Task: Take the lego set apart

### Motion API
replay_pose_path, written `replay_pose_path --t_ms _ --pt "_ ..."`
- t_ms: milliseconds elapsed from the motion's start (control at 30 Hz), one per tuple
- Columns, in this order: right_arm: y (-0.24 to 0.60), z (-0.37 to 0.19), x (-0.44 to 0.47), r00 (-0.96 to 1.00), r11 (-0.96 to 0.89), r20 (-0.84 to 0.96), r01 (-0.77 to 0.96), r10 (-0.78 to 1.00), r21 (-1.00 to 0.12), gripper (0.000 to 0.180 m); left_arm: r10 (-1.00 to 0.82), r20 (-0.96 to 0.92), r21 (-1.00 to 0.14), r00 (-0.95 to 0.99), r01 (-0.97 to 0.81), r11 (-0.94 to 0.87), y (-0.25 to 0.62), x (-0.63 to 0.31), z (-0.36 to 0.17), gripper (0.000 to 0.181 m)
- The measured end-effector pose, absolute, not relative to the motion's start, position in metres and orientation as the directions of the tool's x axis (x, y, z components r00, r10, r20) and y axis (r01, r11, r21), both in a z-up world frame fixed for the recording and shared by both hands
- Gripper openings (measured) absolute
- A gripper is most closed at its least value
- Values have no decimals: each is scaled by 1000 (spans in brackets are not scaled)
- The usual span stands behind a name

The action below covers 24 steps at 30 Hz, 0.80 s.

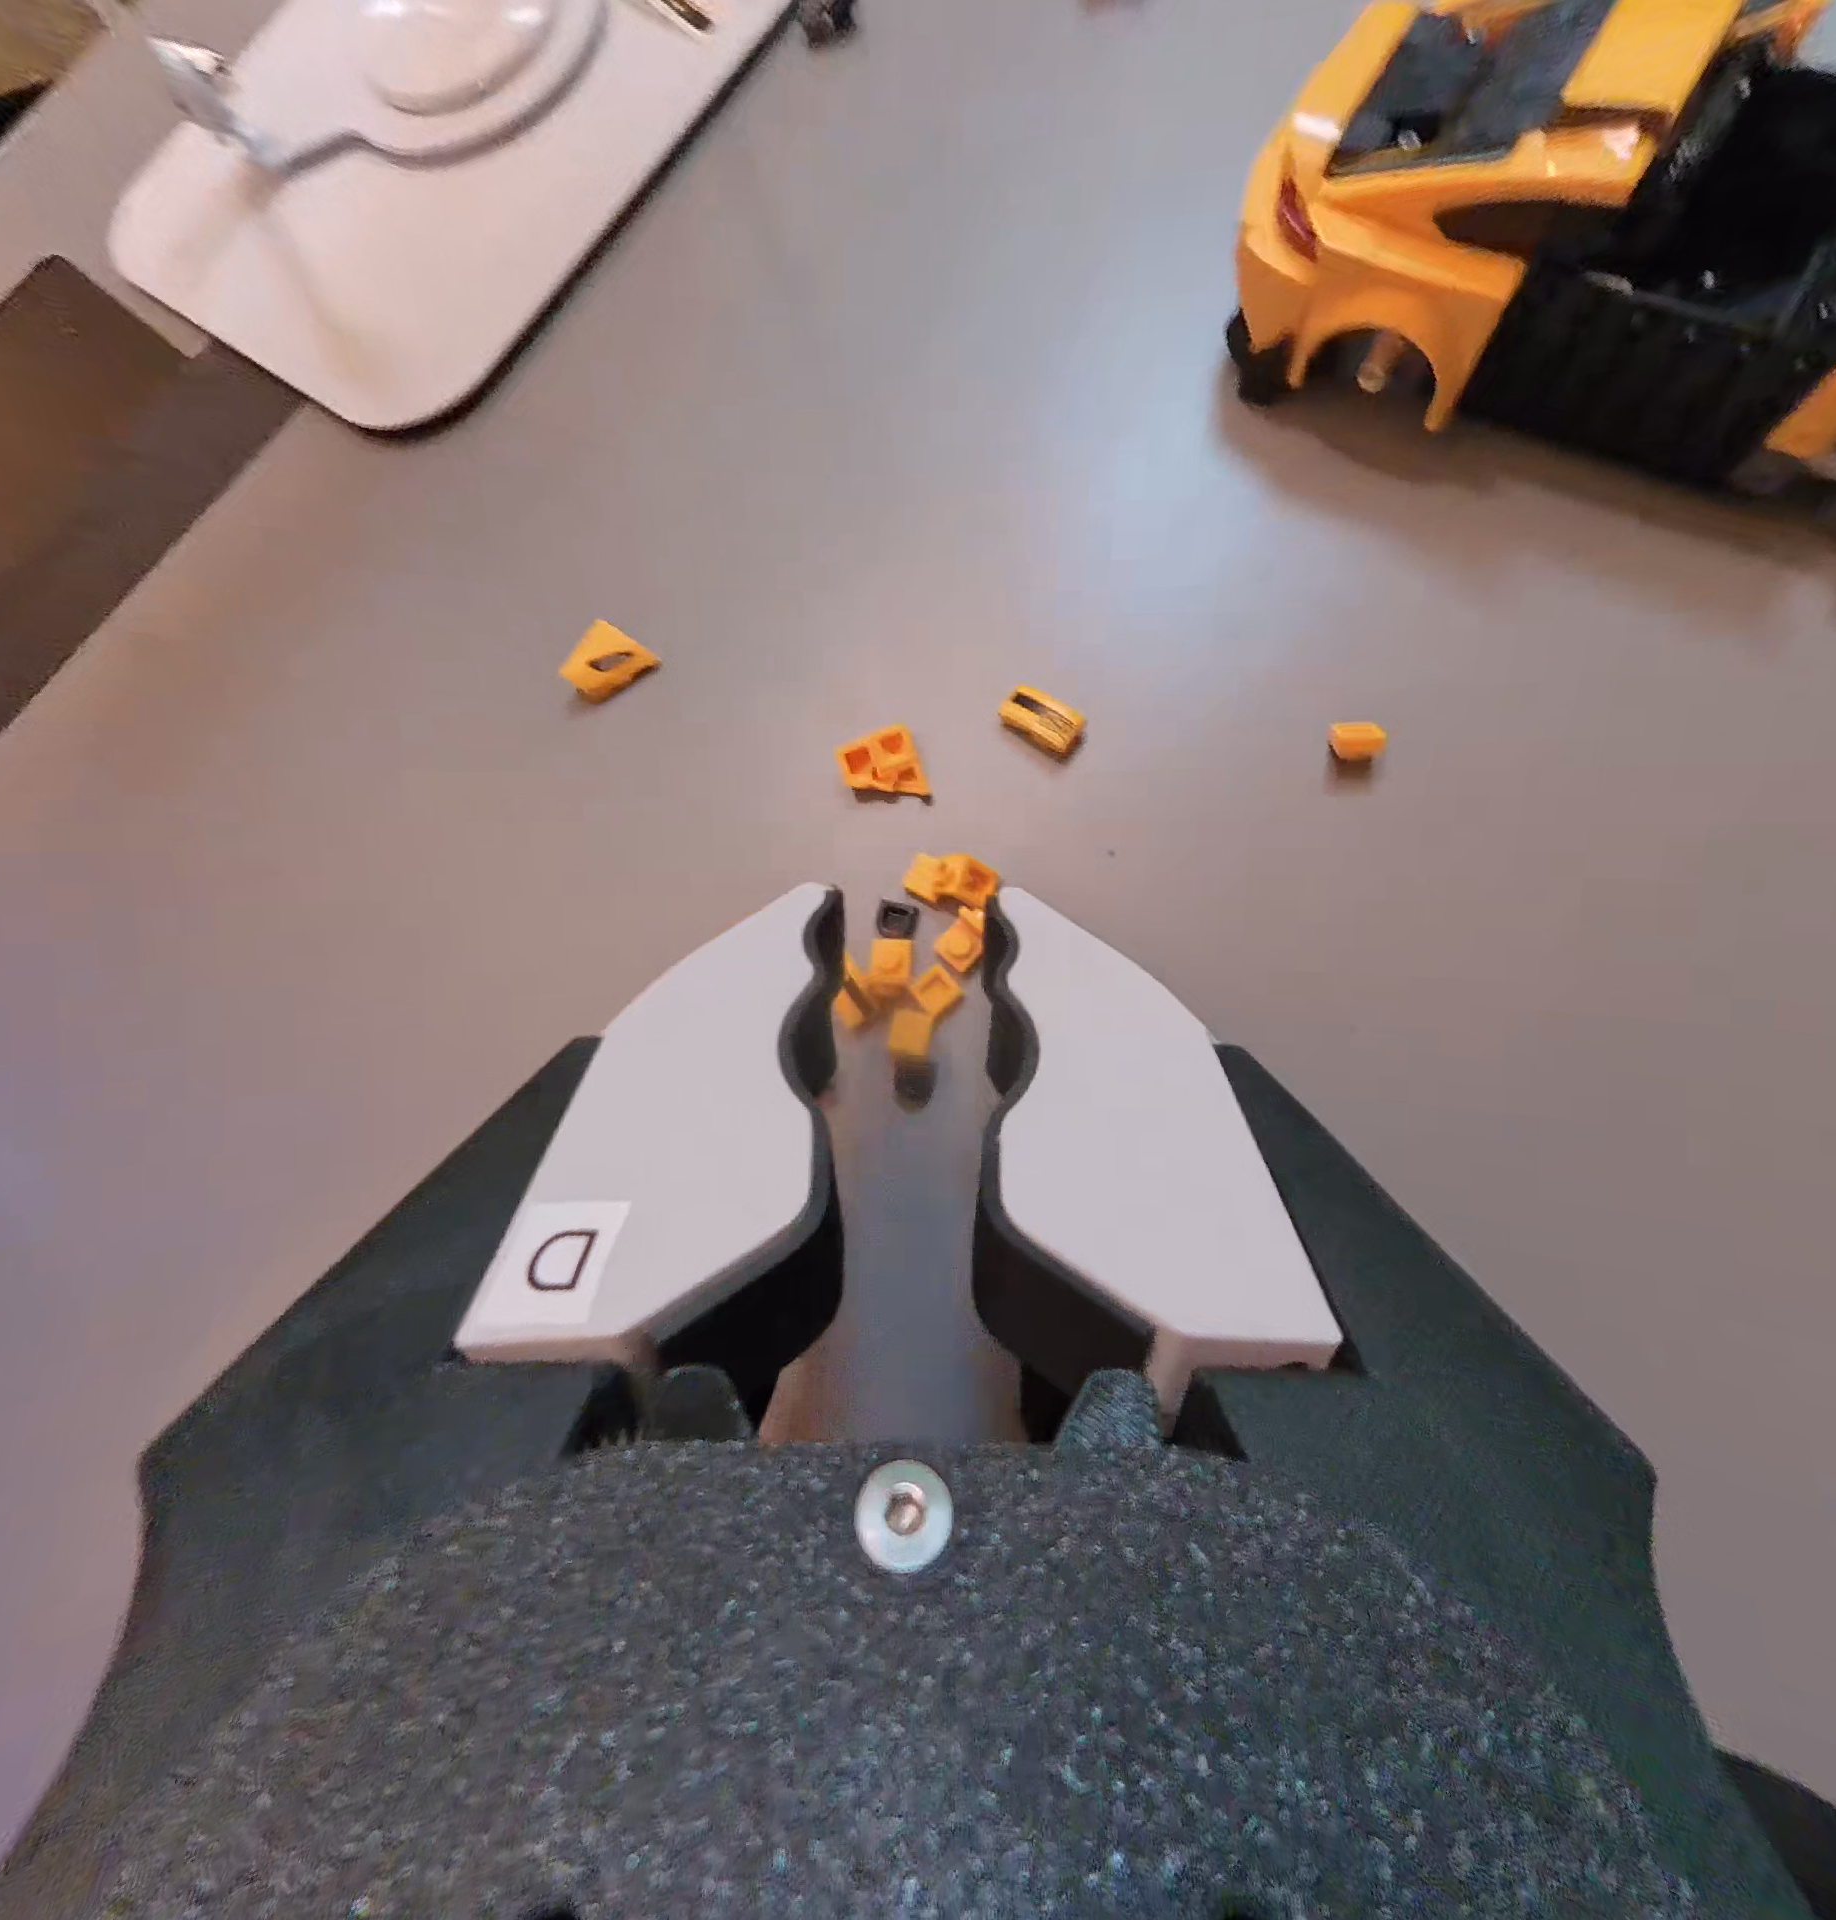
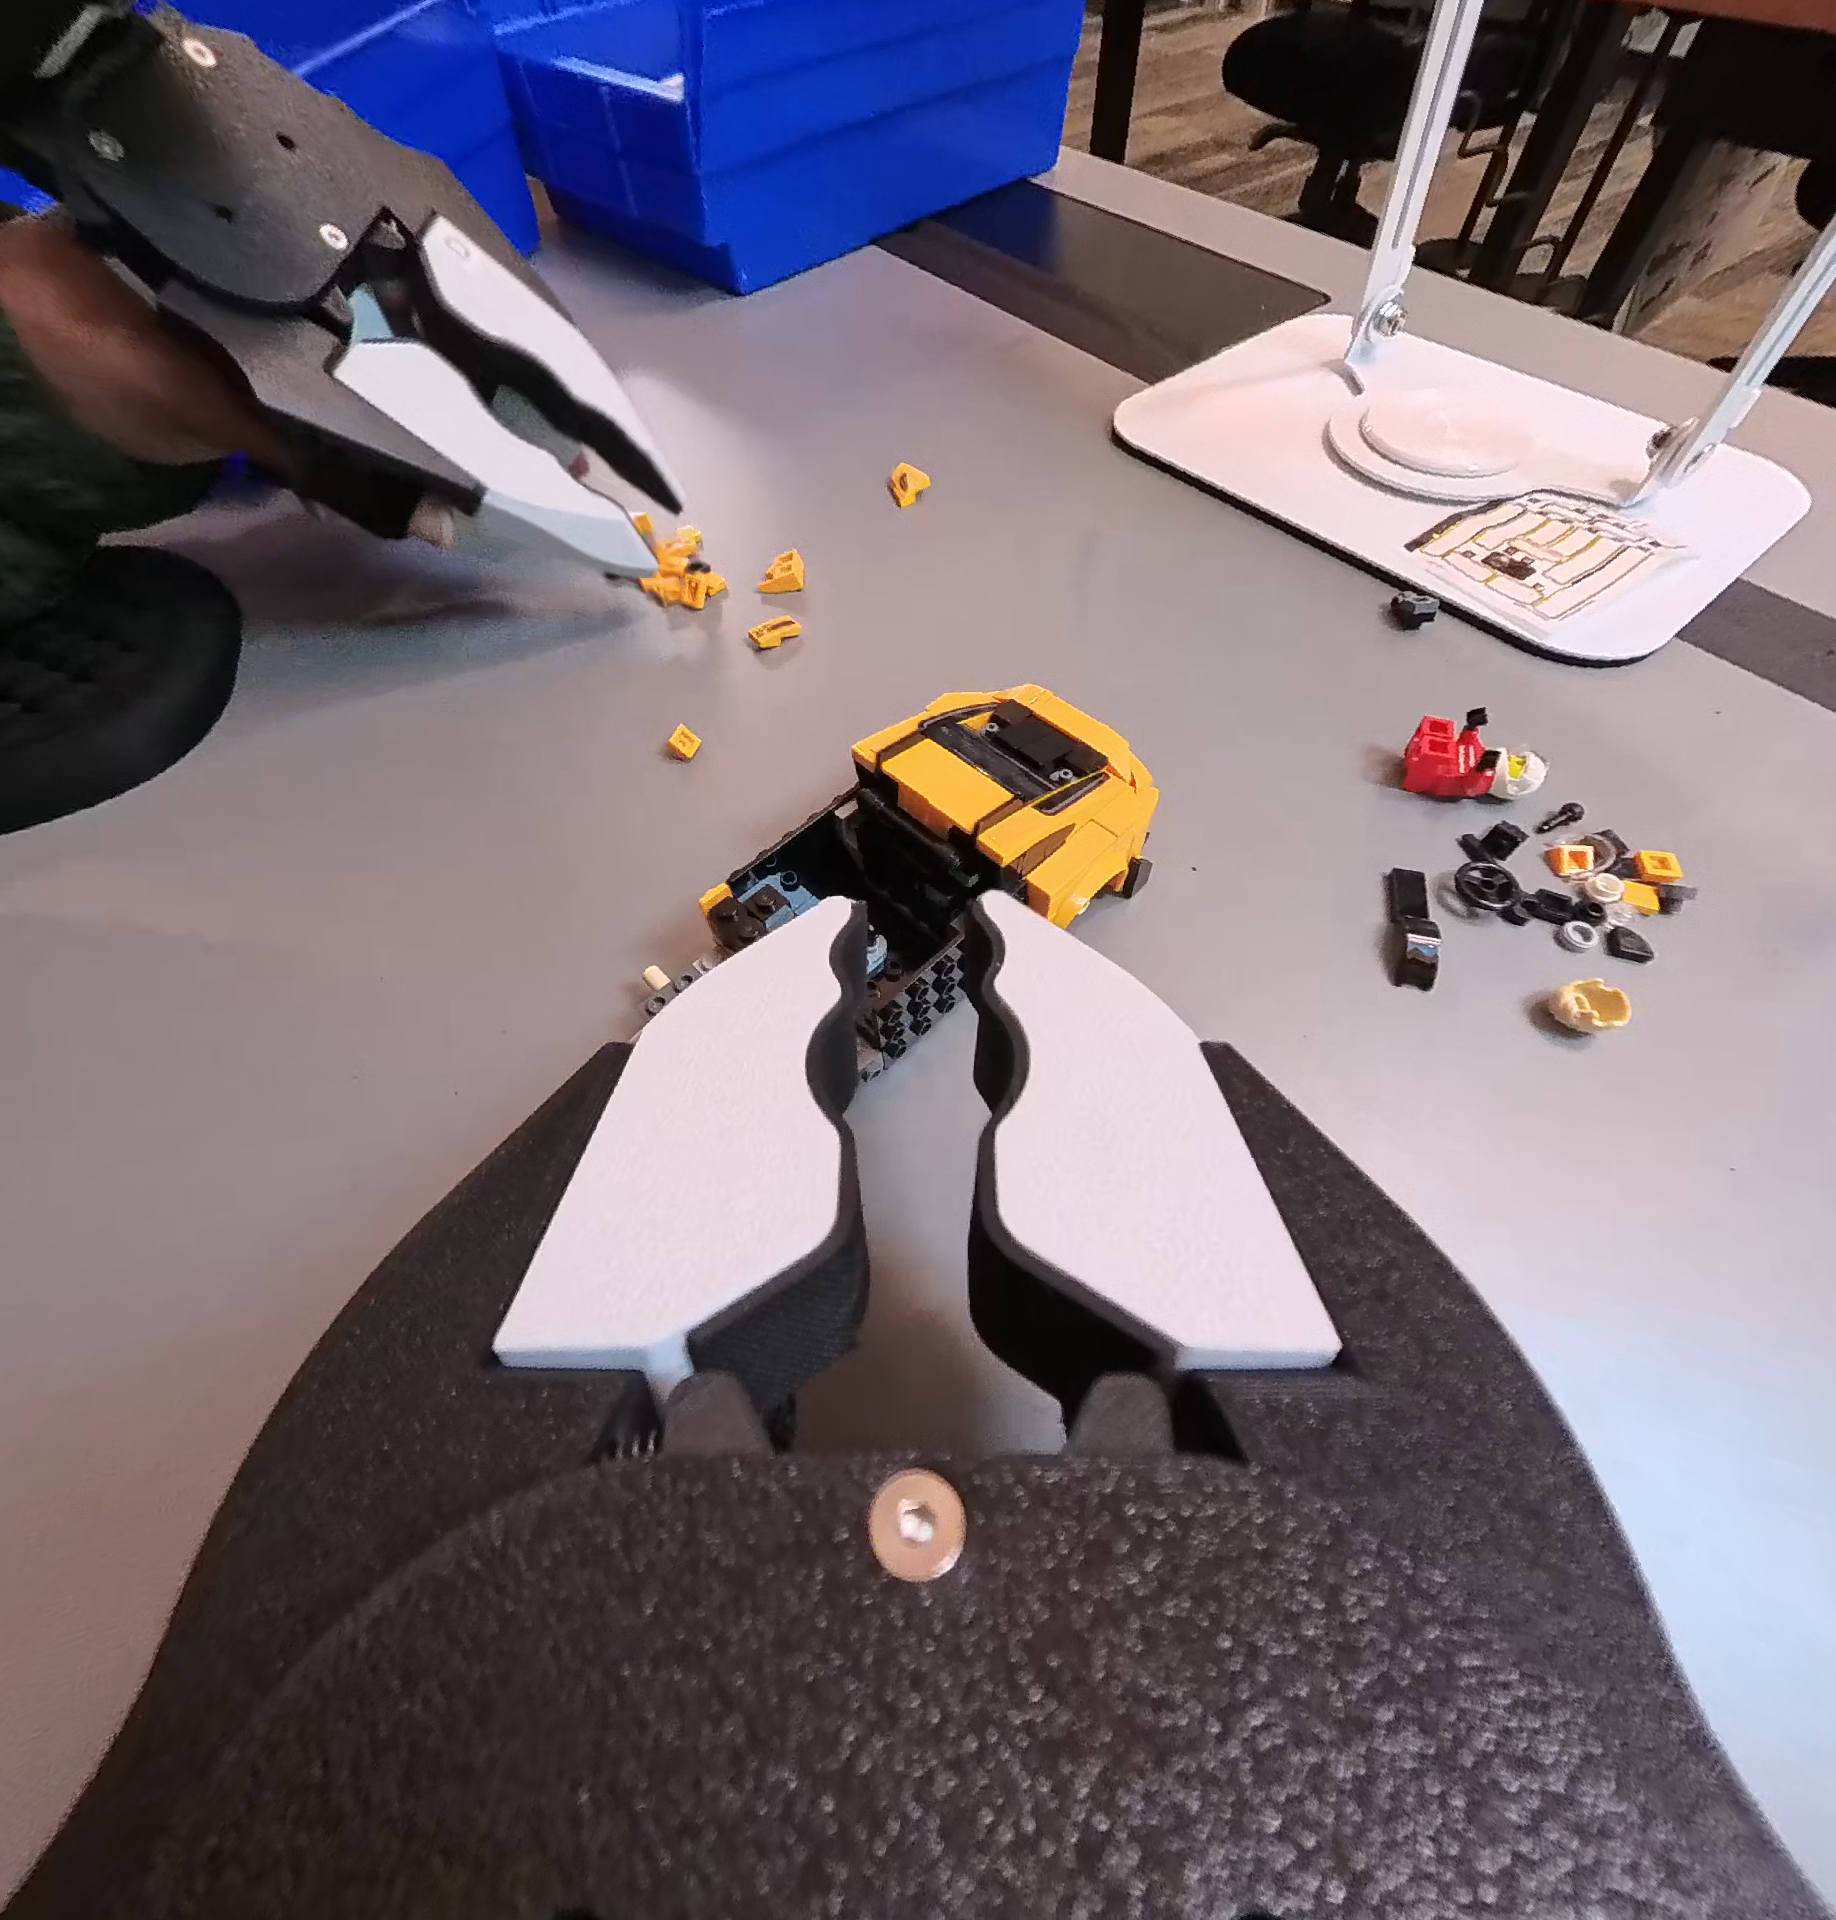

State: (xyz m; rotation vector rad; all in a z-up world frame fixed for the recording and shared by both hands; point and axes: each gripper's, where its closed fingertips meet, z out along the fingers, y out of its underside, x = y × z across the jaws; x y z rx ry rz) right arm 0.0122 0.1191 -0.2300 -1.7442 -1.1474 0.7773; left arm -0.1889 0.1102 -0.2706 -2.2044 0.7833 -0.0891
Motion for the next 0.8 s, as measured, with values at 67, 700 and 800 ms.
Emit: replay_pose_path --t_ms 67,700,800 --pt "119 -229 13 375 -180 -30 372 926 -911 17 -548 -179 -714 817 -491 -499 114 -187 -267 31" --pt "112 -222 11 344 -167 -39 353 938 -921 16 -645 -116 -684 755 -532 -499 132 -162 -276 17" --pt "101 -216 3 290 -158 -57 336 955 -929 16 -694 -247 -751 676 -586 -304 122 -141 -246 17"
